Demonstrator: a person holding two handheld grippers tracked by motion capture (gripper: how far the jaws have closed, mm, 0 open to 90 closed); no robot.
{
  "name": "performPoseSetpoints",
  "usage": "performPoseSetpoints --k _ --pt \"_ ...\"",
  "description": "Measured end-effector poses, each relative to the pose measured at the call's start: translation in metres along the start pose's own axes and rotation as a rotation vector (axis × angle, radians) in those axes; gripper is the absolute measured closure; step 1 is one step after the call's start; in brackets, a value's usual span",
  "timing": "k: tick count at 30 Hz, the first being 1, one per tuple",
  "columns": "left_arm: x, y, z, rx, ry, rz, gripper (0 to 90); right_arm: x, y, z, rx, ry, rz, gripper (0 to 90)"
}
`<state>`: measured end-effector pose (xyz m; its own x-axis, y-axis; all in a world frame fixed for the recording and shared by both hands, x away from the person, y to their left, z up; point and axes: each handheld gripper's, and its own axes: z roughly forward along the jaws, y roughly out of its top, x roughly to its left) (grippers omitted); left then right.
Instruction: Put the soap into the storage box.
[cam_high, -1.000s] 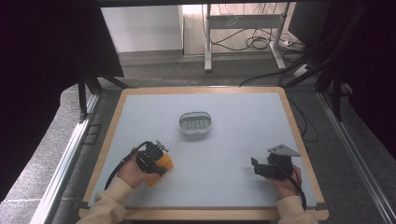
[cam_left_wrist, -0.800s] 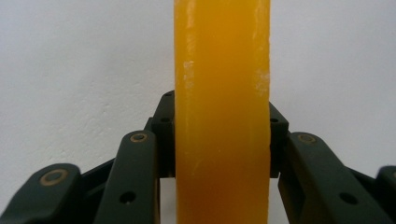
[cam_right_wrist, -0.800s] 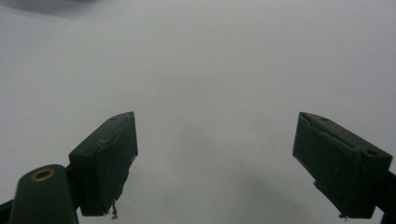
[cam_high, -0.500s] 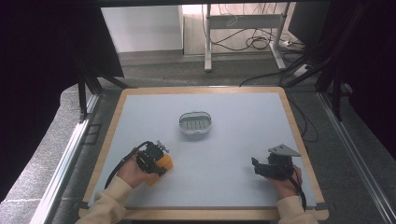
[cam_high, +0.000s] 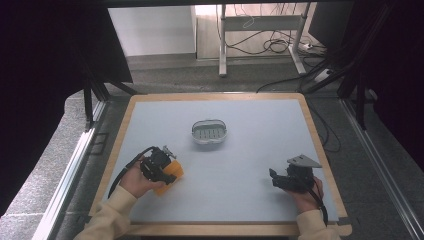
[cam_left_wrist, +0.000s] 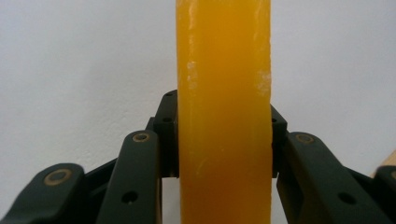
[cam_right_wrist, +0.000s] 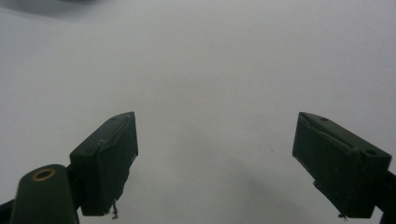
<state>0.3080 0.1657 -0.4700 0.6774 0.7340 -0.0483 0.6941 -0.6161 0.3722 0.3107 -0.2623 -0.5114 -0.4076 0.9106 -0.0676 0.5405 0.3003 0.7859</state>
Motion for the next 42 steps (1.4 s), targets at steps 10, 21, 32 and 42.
performPoseSetpoints --k 10,21,32,42 --pt "0.004 0.004 -0.008 -0.018 -0.003 0.009 61.9 0.0 0.0 0.0 0.001 0.0 -0.002 14.5" --pt "0.007 0.008 -0.018 -0.032 0.003 0.022 61.9 0.0 0.0 0.0 -0.004 0.002 -0.003 14.6" --pt "0.011 0.014 -0.029 -0.061 0.005 0.037 61.9 -0.001 0.0 -0.001 -0.012 -0.001 -0.001 14.7" --pt "0.013 0.023 -0.036 -0.076 0.011 0.044 61.9 -0.001 0.0 -0.001 -0.016 -0.001 -0.004 14.8"
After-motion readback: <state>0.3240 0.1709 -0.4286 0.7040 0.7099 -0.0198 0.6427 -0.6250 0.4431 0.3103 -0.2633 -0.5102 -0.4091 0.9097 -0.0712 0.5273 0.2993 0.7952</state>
